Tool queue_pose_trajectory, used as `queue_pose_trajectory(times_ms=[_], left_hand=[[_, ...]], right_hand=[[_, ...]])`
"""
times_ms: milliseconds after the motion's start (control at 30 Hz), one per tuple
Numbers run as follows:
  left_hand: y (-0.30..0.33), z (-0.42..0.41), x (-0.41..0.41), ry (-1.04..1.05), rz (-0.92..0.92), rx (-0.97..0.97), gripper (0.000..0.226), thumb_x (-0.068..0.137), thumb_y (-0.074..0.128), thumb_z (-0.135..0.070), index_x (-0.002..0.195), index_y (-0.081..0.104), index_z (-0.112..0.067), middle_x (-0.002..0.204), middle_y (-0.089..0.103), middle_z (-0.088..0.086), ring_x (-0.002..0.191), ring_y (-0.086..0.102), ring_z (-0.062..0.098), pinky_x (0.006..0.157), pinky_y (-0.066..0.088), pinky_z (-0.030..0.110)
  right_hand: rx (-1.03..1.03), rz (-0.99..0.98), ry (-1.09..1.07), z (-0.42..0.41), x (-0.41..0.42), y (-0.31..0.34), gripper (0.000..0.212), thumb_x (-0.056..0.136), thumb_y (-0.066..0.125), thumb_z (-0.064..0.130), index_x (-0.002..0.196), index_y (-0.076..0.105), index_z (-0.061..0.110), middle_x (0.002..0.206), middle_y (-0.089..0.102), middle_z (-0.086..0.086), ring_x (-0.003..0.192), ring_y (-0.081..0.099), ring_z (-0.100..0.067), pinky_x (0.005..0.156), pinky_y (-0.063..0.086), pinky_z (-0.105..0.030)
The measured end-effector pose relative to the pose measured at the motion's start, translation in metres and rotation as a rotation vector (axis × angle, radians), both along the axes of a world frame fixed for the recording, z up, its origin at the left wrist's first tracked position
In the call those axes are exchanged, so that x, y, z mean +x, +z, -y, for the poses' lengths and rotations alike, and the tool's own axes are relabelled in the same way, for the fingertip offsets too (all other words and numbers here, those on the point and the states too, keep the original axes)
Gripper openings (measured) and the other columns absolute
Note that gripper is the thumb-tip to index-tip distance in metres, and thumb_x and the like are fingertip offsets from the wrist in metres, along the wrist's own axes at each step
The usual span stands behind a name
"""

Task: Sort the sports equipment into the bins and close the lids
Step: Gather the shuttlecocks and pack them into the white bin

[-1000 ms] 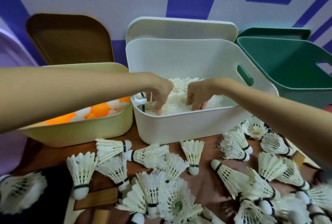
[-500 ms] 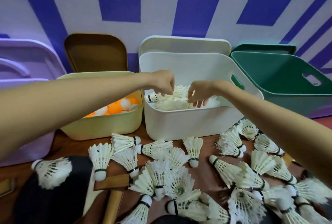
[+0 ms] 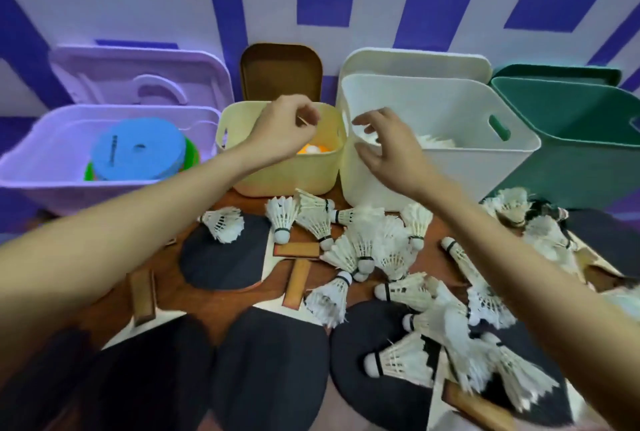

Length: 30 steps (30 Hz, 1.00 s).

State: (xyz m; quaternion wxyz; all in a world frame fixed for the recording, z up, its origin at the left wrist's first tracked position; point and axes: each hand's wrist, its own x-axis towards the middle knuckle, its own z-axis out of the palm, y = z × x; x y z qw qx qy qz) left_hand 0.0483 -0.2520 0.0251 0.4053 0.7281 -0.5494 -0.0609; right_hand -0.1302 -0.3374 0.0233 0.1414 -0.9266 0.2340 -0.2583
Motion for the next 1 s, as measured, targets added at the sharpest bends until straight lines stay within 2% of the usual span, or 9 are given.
queue_pose_trajectory(times_ms=[133, 200, 333, 467, 533, 633, 800, 900, 1000], left_hand=[[-0.028, -0.057, 0.014, 0.044, 0.011, 0.087, 0.018, 0.082, 0.057, -0.002, 0.094, 0.069, -0.009, 0.095, 0.070, 0.006, 0.089, 0.065, 0.020, 0.085, 0.052, 0.032], [-0.042, -0.086, 0.028, 0.039, 0.104, 0.213, 0.022, 0.085, 0.058, -0.003, 0.105, 0.066, -0.007, 0.104, 0.069, 0.008, 0.097, 0.063, 0.022, 0.088, 0.050, 0.033], [-0.059, -0.132, 0.061, -0.094, 0.258, 0.465, 0.055, 0.084, 0.068, -0.012, 0.134, 0.048, -0.008, 0.134, 0.054, 0.009, 0.122, 0.052, 0.025, 0.099, 0.040, 0.031], [-0.068, -0.147, 0.078, -0.114, 0.222, 0.566, 0.077, 0.076, 0.074, -0.010, 0.144, 0.036, -0.014, 0.140, 0.049, 0.010, 0.126, 0.048, 0.026, 0.103, 0.039, 0.033], [-0.072, -0.146, 0.080, -0.136, 0.218, 0.611, 0.086, 0.073, 0.077, -0.009, 0.146, 0.032, -0.014, 0.144, 0.045, 0.009, 0.131, 0.043, 0.023, 0.101, 0.033, 0.025], [-0.082, -0.142, 0.086, -0.172, 0.273, 0.705, 0.092, 0.073, 0.077, -0.008, 0.149, 0.025, -0.018, 0.150, 0.038, 0.003, 0.135, 0.038, 0.020, 0.104, 0.031, 0.025], [-0.096, -0.138, 0.094, -0.179, 0.309, 0.689, 0.078, 0.079, 0.070, -0.009, 0.146, 0.032, -0.021, 0.147, 0.044, -0.002, 0.132, 0.043, 0.020, 0.103, 0.037, 0.032], [-0.106, -0.140, 0.094, -0.189, 0.316, 0.560, 0.055, 0.082, 0.067, -0.014, 0.134, 0.048, -0.019, 0.132, 0.056, 0.001, 0.121, 0.051, 0.022, 0.095, 0.042, 0.035], [-0.111, -0.146, 0.092, -0.162, 0.308, 0.406, 0.045, 0.080, 0.068, -0.015, 0.123, 0.056, -0.017, 0.119, 0.061, 0.001, 0.112, 0.056, 0.022, 0.087, 0.043, 0.033]], right_hand=[[0.063, -0.104, 0.143, -0.050, 0.010, -0.028, 0.034, 0.088, 0.058, 0.010, 0.120, 0.054, 0.004, 0.119, 0.051, -0.013, 0.104, 0.054, -0.025, 0.087, 0.041, -0.027], [0.061, -0.225, 0.184, -0.064, 0.017, -0.046, 0.039, 0.088, 0.059, 0.012, 0.125, 0.050, 0.004, 0.125, 0.051, -0.012, 0.111, 0.052, -0.027, 0.093, 0.039, -0.028], [0.018, -0.437, 0.201, -0.077, 0.030, -0.073, 0.048, 0.089, 0.060, 0.017, 0.133, 0.044, 0.007, 0.135, 0.046, -0.012, 0.123, 0.043, -0.030, 0.104, 0.036, -0.038], [0.050, -0.554, 0.112, -0.074, 0.051, -0.088, 0.060, 0.089, 0.058, 0.026, 0.142, 0.034, 0.013, 0.146, 0.038, -0.009, 0.128, 0.038, -0.035, 0.107, 0.033, -0.045], [0.049, -0.567, 0.095, -0.073, 0.064, -0.091, 0.061, 0.090, 0.056, 0.027, 0.144, 0.032, 0.012, 0.149, 0.036, -0.007, 0.128, 0.038, -0.035, 0.108, 0.029, -0.040], [-0.072, -0.597, 0.040, -0.076, 0.080, -0.092, 0.056, 0.094, 0.050, 0.025, 0.144, 0.031, 0.011, 0.147, 0.038, -0.008, 0.123, 0.041, -0.031, 0.101, 0.023, -0.030], [-0.063, -0.639, -0.030, -0.078, 0.101, -0.097, 0.039, 0.089, 0.051, 0.016, 0.127, 0.048, 0.009, 0.121, 0.057, -0.013, 0.108, 0.049, -0.031, 0.092, 0.031, -0.033], [0.072, -0.556, -0.007, -0.079, 0.109, -0.094, 0.032, 0.083, 0.055, 0.004, 0.114, 0.058, 0.000, 0.109, 0.057, -0.018, 0.103, 0.053, -0.033, 0.083, 0.039, -0.032], [0.106, -0.482, 0.034, -0.087, 0.104, -0.078, 0.020, 0.082, 0.060, 0.005, 0.101, 0.065, 0.003, 0.101, 0.062, -0.012, 0.096, 0.058, -0.029, 0.070, 0.041, -0.029]])
